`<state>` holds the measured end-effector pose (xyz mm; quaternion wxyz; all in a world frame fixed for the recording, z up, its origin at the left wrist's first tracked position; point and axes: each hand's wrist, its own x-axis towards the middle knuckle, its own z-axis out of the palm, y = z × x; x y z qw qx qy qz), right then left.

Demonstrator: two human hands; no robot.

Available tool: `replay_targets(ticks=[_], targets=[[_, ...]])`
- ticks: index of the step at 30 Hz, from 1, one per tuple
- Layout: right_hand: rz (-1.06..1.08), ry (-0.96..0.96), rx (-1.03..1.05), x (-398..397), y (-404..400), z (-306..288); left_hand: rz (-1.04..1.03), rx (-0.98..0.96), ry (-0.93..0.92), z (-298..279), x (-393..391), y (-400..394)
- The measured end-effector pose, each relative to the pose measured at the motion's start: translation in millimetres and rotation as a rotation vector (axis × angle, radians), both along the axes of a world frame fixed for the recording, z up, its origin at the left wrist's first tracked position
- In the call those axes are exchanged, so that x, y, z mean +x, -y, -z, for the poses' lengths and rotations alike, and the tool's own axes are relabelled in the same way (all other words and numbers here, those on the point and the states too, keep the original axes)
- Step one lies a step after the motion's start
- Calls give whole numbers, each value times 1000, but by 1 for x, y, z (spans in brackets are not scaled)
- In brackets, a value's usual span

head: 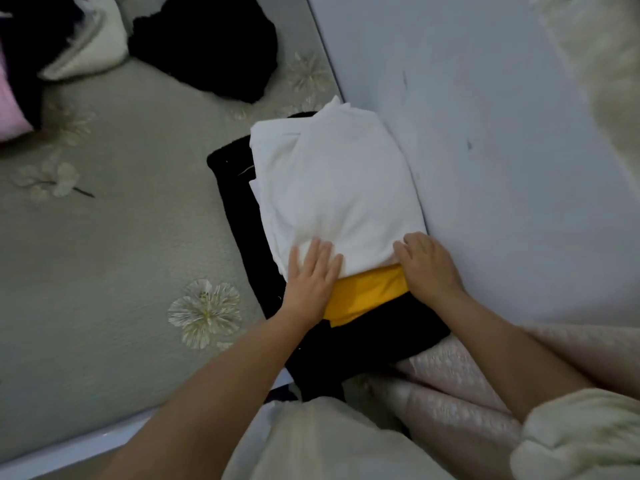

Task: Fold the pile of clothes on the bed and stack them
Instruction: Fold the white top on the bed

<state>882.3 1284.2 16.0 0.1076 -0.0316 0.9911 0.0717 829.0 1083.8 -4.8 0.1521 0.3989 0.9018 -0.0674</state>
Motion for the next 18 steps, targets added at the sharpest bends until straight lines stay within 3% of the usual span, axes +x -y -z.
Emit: replay_targets(ticks=[4, 6, 10, 18], targets=[[-181, -52, 159, -18, -5, 5, -89, -6, 27, 10, -15, 4], [-223, -27, 181, -27, -8, 7, -53, -45, 135, 14, -21, 4], [-308, -157, 156, -31, -12, 9, -25, -80, 200, 6, -27, -2], [-66, -370, 32, -1, -17, -27, -46, 51, 197, -36, -10, -5]])
